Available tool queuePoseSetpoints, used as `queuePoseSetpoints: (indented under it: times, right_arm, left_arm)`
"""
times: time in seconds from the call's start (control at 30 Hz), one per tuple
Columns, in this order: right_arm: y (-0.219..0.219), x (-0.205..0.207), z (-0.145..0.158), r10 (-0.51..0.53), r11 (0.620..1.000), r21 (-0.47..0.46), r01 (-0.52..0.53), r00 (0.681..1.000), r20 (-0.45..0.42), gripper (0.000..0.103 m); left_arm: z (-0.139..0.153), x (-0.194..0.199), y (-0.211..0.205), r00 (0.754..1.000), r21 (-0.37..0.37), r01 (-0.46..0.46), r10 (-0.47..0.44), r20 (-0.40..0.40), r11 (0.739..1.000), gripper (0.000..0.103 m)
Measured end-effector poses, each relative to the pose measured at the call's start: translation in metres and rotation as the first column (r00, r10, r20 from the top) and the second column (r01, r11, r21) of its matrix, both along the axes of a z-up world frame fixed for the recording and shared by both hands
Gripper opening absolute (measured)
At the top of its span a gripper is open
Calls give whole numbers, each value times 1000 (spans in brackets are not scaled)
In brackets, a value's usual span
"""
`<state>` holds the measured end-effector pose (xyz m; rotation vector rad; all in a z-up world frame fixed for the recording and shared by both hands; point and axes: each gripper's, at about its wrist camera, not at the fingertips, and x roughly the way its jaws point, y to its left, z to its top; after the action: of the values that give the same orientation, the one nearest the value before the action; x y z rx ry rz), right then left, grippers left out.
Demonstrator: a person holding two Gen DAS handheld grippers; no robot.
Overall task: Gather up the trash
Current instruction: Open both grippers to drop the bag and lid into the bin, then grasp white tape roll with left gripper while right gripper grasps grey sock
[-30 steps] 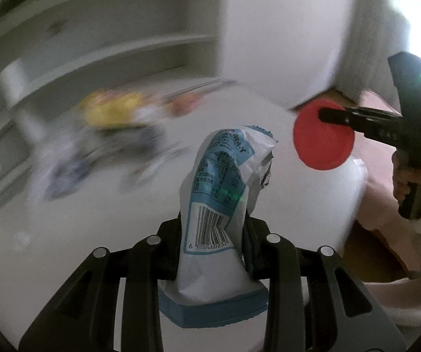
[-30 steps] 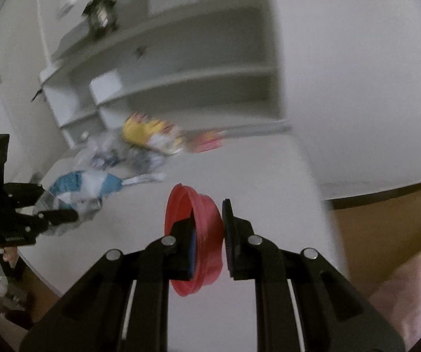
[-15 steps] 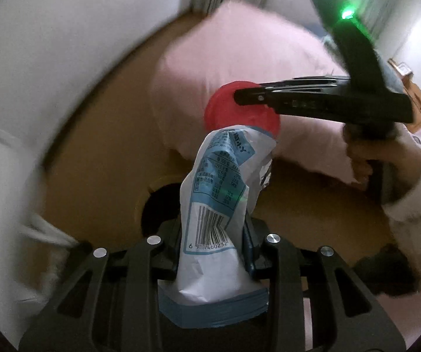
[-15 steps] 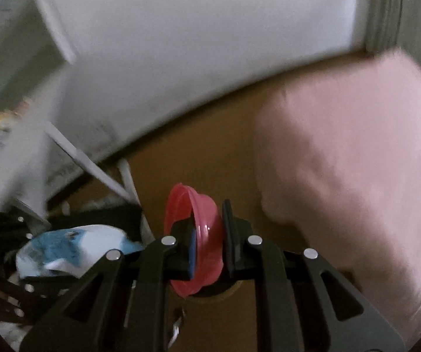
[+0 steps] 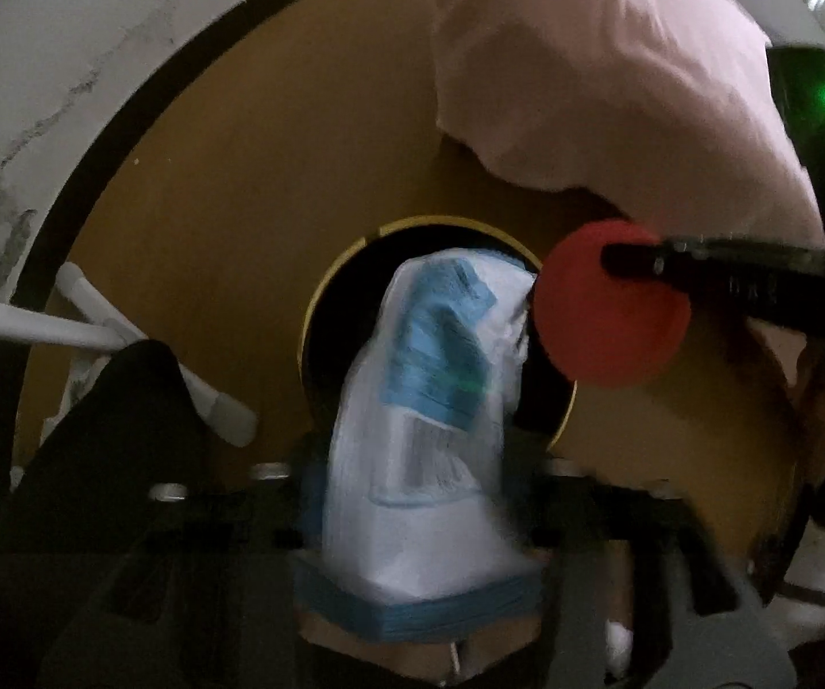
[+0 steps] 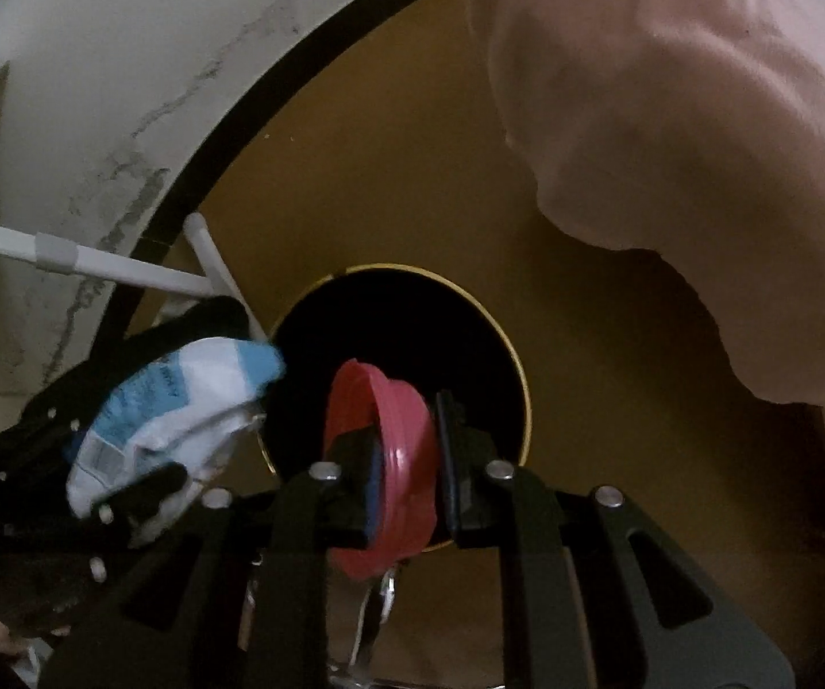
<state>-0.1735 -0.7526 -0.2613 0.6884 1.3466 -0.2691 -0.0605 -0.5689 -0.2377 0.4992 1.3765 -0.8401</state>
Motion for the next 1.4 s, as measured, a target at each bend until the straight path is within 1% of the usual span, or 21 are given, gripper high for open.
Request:
queuePoseSetpoints:
  times: [0.03, 0.07, 0.2, 0.27, 0.33, 0.37, 0.4, 0.43, 0.47, 0.53, 0.6, 0.7, 0.8, 0.9, 0.93, 1.0, 1.03, 1.13, 1.27, 1.33, 1.4]
  right_arm:
    - [-2, -2, 1, -2, 1000, -1, 2, 1000, -4, 76]
    - [-1, 0, 2, -6, 1000, -22, 6, 1000, 0, 91]
    - [-19, -16, 34, -90, 990, -109, 94, 995, 42, 96]
    - [-32, -31, 69, -140, 959, -239, 154, 987, 73, 96]
    - [-31, -42, 121, -190, 846, -488, 213, 977, 95, 96]
    - [-28, -46, 148, -217, 767, -592, 245, 969, 120, 96]
    - [-21, -49, 181, -258, 661, -691, 293, 953, 157, 96]
    - [-14, -50, 203, -278, 592, -735, 331, 940, 199, 96]
    - [-4, -52, 226, -271, 551, -747, 373, 926, 262, 96]
    - [20, -54, 262, -207, 573, -673, 468, 877, 433, 96]
    - [47, -42, 278, -153, 658, -579, 482, 838, 523, 96]
    - [89, 3, 278, -27, 750, -571, 335, 877, 479, 96]
    - [142, 45, 276, 118, 781, -590, 206, 879, 463, 96]
    - [198, 83, 280, 256, 823, -563, 75, 836, 486, 96]
    - [215, 95, 279, 296, 833, -553, 27, 822, 487, 96]
    - [258, 122, 280, 389, 840, -535, -91, 788, 477, 96]
    - [282, 136, 280, 440, 834, -530, -154, 764, 472, 96]
    - [339, 161, 278, 545, 804, -527, -275, 695, 469, 96]
    - [412, 203, 284, 636, 761, -508, -403, 615, 466, 96]
    - [435, 226, 294, 662, 743, -509, -435, 590, 462, 96]
    - [461, 248, 297, 690, 718, -521, -463, 572, 443, 96]
  left_arm:
    - [2, 0, -1, 1000, -20, -9, 10, 8, 1000, 90]
    - [6, -3, -1, 1000, -43, -15, 16, 19, 999, 93]
    - [20, -16, -4, 999, -74, -3, 6, 35, 997, 93]
    - [55, -36, -2, 988, -133, 49, -28, 154, 990, 93]
    - [93, -56, 0, 966, -201, 124, -72, 247, 972, 93]
    - [122, -68, 3, 948, -251, 172, -91, 304, 953, 94]
    - [148, -78, 8, 933, -294, 205, -95, 347, 934, 97]
    - [182, -85, 18, 914, -347, 232, -82, 396, 909, 96]
    - [208, -88, 29, 903, -392, 248, -64, 425, 886, 96]
    - [252, -86, 56, 889, -477, 254, -9, 458, 842, 96]
    - [281, -76, 80, 873, -513, 223, 65, 484, 829, 96]
    - [313, -49, 138, 821, -541, 103, 235, 520, 835, 97]
    - [329, -22, 211, 733, -541, -72, 412, 541, 838, 97]
    - [333, 3, 293, 585, -503, -295, 570, 577, 813, 97]
    - [331, 10, 318, 536, -491, -366, 610, 583, 791, 97]
    - [322, 24, 384, 416, -455, -540, 695, 587, 708, 97]
    - [318, 27, 405, 379, -440, -594, 717, 585, 674, 97]
    - [301, 35, 490, 245, -390, -769, 797, 552, 506, 97]
    - [284, 47, 554, 189, -369, -847, 865, 466, 383, 96]
    - [275, 58, 576, 180, -357, -864, 881, 438, 355, 96]
    - [271, 67, 589, 187, -360, -866, 892, 411, 347, 96]
